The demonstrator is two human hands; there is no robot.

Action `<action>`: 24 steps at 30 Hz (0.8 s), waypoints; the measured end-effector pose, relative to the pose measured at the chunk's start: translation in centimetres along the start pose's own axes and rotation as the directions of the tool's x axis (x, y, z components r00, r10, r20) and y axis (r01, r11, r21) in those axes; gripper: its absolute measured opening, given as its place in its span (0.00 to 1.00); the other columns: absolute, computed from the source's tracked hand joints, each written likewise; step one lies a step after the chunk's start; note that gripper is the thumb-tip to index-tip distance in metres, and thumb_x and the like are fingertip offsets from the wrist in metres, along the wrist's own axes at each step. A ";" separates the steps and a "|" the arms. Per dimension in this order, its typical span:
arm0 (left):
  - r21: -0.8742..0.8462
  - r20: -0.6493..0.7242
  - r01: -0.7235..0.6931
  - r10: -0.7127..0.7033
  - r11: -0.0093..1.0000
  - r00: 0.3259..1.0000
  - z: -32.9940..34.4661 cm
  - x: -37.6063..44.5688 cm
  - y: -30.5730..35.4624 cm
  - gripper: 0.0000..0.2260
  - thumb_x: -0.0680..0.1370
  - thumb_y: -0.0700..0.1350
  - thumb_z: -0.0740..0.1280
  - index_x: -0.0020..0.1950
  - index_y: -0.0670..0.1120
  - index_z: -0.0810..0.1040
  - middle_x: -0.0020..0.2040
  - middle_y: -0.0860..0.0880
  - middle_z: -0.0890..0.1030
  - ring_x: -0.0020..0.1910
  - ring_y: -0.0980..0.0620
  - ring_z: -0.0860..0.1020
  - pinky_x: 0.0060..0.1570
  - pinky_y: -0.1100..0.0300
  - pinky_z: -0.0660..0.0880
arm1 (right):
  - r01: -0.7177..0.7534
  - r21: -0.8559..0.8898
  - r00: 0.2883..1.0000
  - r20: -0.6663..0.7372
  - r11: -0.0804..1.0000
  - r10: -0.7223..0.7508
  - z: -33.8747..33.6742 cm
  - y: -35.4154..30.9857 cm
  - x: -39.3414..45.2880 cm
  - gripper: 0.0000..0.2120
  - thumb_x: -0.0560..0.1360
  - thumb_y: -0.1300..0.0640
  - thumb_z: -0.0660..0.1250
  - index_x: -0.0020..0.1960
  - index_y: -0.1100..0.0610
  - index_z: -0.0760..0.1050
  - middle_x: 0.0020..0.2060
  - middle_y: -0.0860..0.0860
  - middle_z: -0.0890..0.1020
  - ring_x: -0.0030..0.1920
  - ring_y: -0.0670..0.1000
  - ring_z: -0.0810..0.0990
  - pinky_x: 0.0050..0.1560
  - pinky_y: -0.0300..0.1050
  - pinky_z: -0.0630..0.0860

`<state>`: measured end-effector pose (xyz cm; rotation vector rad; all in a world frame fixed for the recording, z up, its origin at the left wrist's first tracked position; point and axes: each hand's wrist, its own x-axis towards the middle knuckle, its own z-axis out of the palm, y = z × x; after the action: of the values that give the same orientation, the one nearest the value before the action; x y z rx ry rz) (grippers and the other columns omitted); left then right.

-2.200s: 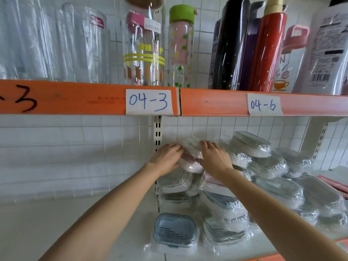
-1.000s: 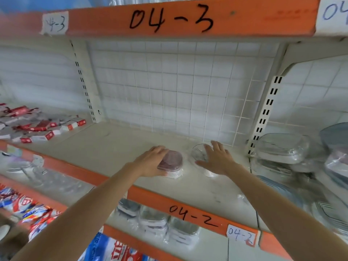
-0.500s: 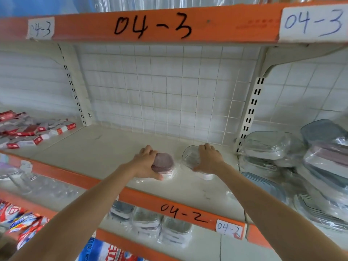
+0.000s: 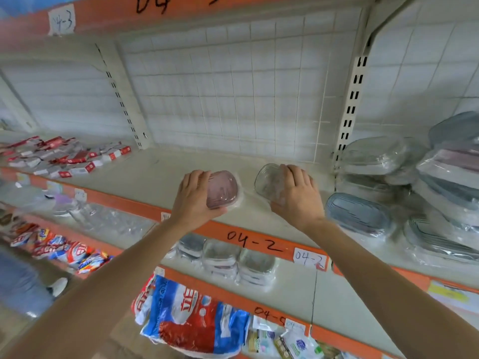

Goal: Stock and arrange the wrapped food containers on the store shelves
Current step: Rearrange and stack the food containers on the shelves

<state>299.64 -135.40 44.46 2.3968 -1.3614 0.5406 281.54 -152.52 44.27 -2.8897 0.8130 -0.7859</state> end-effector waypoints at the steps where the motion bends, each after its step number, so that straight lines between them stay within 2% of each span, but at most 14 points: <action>1: 0.014 0.013 0.001 -0.001 1.000 1.000 -0.2 -0.7 0.2 0.42 0.62 0.59 0.77 0.69 0.40 0.67 0.63 0.43 0.69 0.63 0.43 0.66 0.64 0.52 0.63 | 0.003 0.007 1.000 -0.001 1.000 -0.003 -0.1 -0.1 -0.7 0.41 0.67 0.48 0.72 0.73 0.60 0.58 0.67 0.55 0.66 0.68 0.56 0.63 0.69 0.48 0.56; 8: 0.025 0.035 -0.119 0.118 0.993 0.992 -1.6 -4.5 2.6 0.42 0.63 0.62 0.75 0.68 0.39 0.68 0.62 0.42 0.70 0.62 0.41 0.67 0.64 0.50 0.63 | 0.103 -0.096 0.993 -0.055 0.990 -0.108 -3.4 -0.7 -5.9 0.38 0.65 0.54 0.73 0.71 0.62 0.63 0.64 0.57 0.71 0.64 0.59 0.68 0.67 0.50 0.60; 13: -0.109 -0.020 -0.117 0.115 0.987 0.993 -2.1 -10.1 4.4 0.41 0.60 0.59 0.78 0.66 0.39 0.71 0.60 0.40 0.72 0.59 0.40 0.69 0.60 0.52 0.63 | 0.086 -0.107 0.992 -0.087 0.991 -0.096 -5.9 -2.9 -12.0 0.37 0.62 0.55 0.75 0.68 0.63 0.68 0.60 0.59 0.74 0.60 0.61 0.73 0.64 0.55 0.65; 15: -0.132 0.024 -0.133 0.137 0.982 0.990 -1.7 -13.3 4.6 0.42 0.61 0.59 0.77 0.67 0.39 0.70 0.60 0.41 0.71 0.59 0.41 0.69 0.60 0.51 0.63 | 0.090 -0.132 0.996 -0.017 0.987 -0.093 -6.4 -3.8 -15.2 0.38 0.61 0.55 0.75 0.68 0.63 0.68 0.60 0.58 0.74 0.61 0.61 0.72 0.65 0.54 0.64; 19: -0.176 0.186 -0.169 0.201 0.970 0.962 -0.7 -17.9 6.4 0.43 0.64 0.62 0.74 0.71 0.42 0.64 0.64 0.44 0.67 0.64 0.44 0.65 0.65 0.54 0.59 | 0.078 -0.219 0.984 0.175 0.973 -0.040 -6.8 -3.4 -21.3 0.38 0.68 0.49 0.71 0.73 0.60 0.61 0.67 0.55 0.68 0.67 0.56 0.65 0.71 0.48 0.54; 21: -0.145 0.298 -0.210 0.245 0.967 0.923 0.1 -19.2 7.7 0.43 0.66 0.64 0.71 0.72 0.43 0.62 0.66 0.45 0.65 0.66 0.46 0.63 0.68 0.55 0.56 | 0.067 -0.252 0.971 0.239 0.965 -0.005 -6.4 -2.5 -23.9 0.37 0.70 0.47 0.68 0.74 0.59 0.59 0.69 0.54 0.66 0.69 0.55 0.63 0.72 0.46 0.52; 24: -0.111 0.405 -0.303 0.322 0.946 0.856 1.9 -20.1 9.7 0.42 0.66 0.66 0.69 0.71 0.43 0.61 0.64 0.47 0.65 0.64 0.47 0.63 0.68 0.57 0.54 | 0.069 -0.309 0.927 0.372 0.948 0.054 -4.9 -0.3 -26.0 0.39 0.72 0.45 0.65 0.76 0.56 0.52 0.72 0.51 0.60 0.72 0.51 0.59 0.73 0.44 0.48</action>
<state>282.06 -126.04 34.16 2.3522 -1.9440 0.0584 260.27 -138.85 36.63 -3.1640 0.9520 -0.0836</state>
